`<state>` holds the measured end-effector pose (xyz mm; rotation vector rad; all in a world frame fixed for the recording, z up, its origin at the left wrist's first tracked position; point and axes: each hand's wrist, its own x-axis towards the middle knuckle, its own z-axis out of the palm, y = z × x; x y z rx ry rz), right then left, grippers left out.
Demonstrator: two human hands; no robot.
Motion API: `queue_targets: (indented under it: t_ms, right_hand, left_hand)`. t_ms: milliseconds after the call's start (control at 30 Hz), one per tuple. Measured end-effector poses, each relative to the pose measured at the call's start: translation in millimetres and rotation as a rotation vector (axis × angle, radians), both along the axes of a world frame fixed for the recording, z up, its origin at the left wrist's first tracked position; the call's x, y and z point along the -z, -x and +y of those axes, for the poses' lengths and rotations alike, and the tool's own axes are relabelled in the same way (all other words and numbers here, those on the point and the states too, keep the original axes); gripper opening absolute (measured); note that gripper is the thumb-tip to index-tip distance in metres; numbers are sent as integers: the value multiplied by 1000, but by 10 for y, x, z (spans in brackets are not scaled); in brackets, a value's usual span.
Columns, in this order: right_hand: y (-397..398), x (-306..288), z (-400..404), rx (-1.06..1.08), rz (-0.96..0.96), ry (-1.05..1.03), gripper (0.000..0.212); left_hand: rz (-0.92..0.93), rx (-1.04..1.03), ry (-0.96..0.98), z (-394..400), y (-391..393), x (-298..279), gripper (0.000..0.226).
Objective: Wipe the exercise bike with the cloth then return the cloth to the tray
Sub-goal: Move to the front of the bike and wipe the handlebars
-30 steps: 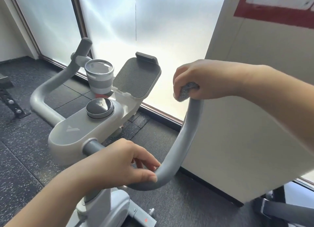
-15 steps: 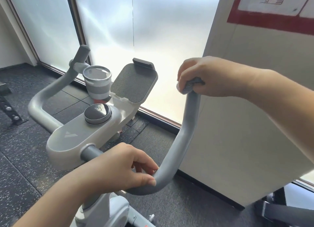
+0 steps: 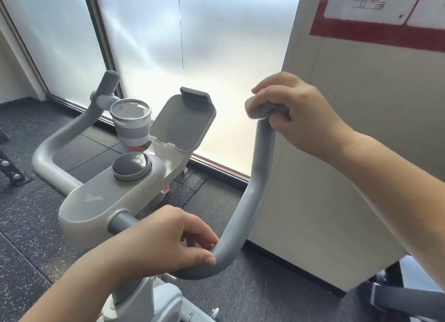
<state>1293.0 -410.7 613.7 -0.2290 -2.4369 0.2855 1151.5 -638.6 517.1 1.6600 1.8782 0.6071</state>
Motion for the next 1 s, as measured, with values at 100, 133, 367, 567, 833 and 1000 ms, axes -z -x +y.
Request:
queue_targets:
  t_ms: [100,133,367,567,833,1000]
  right_hand:
    - [-57,67,52,87,-57,100,48]
    - [-87,90,46,110,-44,147,50]
    - [-322,183,-111,192,42,375,45]
    - [-524,288,-390,219,130,532,42]
    - [-644,491,-628,327,154,598,36]
    - [-798,665,-870,387,148,674,35]
  left_hand:
    - [6,-4,-1,3,-6,-10,24]
    - [7,-5,-2,4,-8,-12,24]
    - [16,5,-14,11,-10,-3,24]
    - [34,17,-17,15,13,-26,22]
    - [96,-107,-340,-2,-32,-92,28]
    - [158,-60,-409,-20,-121,-53,33]
